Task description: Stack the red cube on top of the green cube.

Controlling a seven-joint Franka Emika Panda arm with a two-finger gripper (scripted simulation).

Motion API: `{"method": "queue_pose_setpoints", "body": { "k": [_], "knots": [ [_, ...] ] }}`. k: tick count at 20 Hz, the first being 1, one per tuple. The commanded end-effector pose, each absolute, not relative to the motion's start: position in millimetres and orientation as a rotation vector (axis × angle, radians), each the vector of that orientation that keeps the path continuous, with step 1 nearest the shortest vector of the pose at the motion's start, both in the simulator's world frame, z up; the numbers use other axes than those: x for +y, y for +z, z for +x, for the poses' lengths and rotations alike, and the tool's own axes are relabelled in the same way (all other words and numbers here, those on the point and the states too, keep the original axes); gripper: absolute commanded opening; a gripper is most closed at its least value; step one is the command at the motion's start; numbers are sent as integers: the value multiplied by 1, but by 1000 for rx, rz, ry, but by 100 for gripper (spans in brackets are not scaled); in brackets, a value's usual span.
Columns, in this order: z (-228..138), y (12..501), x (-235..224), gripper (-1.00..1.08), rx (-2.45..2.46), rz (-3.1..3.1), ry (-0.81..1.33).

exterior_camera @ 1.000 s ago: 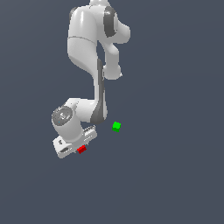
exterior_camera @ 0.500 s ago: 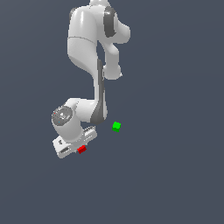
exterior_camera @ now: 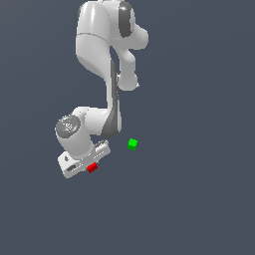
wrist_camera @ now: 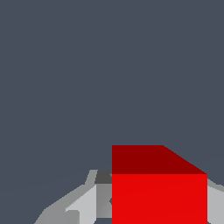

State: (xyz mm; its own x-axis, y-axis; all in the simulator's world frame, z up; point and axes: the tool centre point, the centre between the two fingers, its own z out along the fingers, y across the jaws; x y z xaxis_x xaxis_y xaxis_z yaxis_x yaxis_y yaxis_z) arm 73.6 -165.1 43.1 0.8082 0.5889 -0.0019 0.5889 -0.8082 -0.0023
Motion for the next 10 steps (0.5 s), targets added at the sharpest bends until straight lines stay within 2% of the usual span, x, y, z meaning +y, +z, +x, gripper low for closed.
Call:
{"method": "queue_pose_setpoints", "body": {
  "k": [1, 10],
  "knots": [
    [74, 61, -165, -100, -973, -2987, 1],
    [74, 114, -165, -100, -973, -2987, 0]
  ]
}}
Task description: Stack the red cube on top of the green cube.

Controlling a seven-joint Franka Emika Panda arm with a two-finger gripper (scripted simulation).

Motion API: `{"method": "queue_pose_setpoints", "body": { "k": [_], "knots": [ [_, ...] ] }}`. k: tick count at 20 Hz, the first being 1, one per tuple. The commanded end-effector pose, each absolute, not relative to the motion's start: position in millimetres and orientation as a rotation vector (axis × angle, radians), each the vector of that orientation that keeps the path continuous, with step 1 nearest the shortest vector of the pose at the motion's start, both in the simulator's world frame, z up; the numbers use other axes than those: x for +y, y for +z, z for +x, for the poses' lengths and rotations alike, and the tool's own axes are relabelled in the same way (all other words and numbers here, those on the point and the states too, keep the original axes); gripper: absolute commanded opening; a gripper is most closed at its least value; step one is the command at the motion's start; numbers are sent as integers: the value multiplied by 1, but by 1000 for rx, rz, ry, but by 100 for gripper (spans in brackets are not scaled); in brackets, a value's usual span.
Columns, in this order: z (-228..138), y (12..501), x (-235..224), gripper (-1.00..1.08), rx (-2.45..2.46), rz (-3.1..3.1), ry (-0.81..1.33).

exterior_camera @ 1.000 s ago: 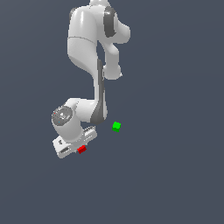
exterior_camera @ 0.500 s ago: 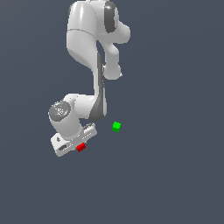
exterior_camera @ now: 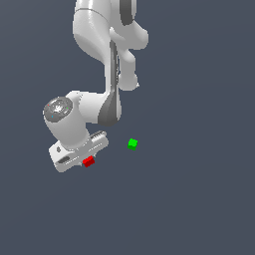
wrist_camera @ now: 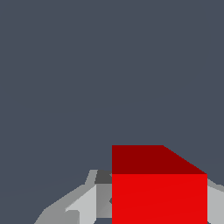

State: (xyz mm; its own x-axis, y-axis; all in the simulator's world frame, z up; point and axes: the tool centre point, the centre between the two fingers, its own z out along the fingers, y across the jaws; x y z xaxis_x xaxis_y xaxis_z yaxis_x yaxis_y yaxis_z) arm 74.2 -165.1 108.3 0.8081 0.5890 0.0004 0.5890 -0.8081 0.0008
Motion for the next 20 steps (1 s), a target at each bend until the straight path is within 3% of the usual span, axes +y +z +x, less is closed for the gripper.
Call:
{"method": "queue_pose_setpoints", "body": {
  "k": [1, 20],
  "knots": [
    [74, 117, -165, -100, 973, 2987, 0],
    [56, 111, -137, -100, 973, 2987, 1]
  ]
}}
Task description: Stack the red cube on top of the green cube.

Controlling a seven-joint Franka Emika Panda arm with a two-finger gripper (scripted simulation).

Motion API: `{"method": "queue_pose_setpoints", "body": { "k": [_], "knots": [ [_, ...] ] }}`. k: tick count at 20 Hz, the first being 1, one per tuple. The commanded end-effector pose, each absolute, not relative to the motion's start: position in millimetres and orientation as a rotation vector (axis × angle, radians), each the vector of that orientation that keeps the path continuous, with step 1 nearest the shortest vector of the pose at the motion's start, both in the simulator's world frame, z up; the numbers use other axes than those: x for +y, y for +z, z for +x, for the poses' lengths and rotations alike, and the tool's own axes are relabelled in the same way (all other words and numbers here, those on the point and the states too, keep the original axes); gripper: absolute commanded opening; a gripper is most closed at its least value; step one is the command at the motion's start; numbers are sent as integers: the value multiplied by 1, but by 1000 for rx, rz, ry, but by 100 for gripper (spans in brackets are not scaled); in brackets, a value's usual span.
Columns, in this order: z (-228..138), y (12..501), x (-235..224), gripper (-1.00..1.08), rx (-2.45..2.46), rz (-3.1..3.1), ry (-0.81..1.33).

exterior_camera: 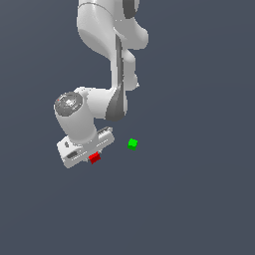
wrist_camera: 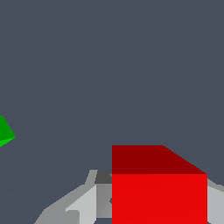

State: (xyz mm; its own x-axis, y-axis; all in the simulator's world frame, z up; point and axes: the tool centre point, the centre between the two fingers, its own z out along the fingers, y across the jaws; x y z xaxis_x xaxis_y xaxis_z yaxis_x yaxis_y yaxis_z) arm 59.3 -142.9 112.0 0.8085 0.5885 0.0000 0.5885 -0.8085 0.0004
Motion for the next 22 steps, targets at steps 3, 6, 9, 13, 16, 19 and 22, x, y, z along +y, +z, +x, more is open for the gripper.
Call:
{"method": "queue_pose_setpoints", "body": {
  "k": [3, 6, 9, 13, 16, 19, 22],
  "knots": [
    [45, 106, -122, -100, 973, 2987, 1],
    [32, 100, -102, -100, 973, 2987, 1],
    [17, 93, -80, -100, 973, 2987, 1],
    [-3, 84, -49, -100, 973, 2987, 1],
    [-17, 77, -28, -100, 973, 2987, 1],
    [-29, 71, -9, -100, 973, 2987, 0],
    [-39, 67, 7, -100, 973, 2987, 0]
  ]
}}
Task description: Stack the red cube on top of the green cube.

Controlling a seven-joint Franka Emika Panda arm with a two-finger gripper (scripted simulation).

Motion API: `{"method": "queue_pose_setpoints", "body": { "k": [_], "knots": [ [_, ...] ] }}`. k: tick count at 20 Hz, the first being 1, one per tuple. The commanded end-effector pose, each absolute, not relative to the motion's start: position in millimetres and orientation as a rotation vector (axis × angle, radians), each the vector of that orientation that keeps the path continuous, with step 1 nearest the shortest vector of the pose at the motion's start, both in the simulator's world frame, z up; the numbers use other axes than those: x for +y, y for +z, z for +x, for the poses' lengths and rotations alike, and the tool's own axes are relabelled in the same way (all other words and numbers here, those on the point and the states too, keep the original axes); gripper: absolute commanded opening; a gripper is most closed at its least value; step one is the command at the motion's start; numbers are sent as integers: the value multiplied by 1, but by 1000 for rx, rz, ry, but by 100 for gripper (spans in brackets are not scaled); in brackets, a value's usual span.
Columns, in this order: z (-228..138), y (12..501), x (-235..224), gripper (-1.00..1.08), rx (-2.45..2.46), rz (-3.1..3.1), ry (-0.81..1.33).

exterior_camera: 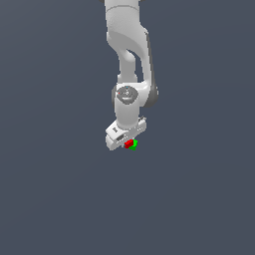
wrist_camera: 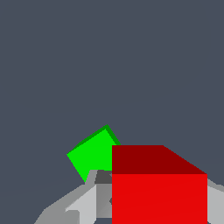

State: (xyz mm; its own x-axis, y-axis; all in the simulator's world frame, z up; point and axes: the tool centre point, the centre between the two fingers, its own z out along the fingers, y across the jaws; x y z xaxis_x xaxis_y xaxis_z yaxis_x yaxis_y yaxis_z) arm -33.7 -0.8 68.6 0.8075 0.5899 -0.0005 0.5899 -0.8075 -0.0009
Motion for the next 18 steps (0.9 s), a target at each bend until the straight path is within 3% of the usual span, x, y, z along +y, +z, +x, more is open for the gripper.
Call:
{"method": "queue_pose_setpoints", "body": {
  "k": [1, 8, 9, 18],
  "knots": [
    [-41, 65, 11, -100, -973, -2987, 0],
    [-49, 61, 26, -100, -973, -2987, 0],
    [-49, 61, 26, 100, -973, -2987, 0],
    [-49, 61, 26, 100, -973, -2987, 0]
  ]
}}
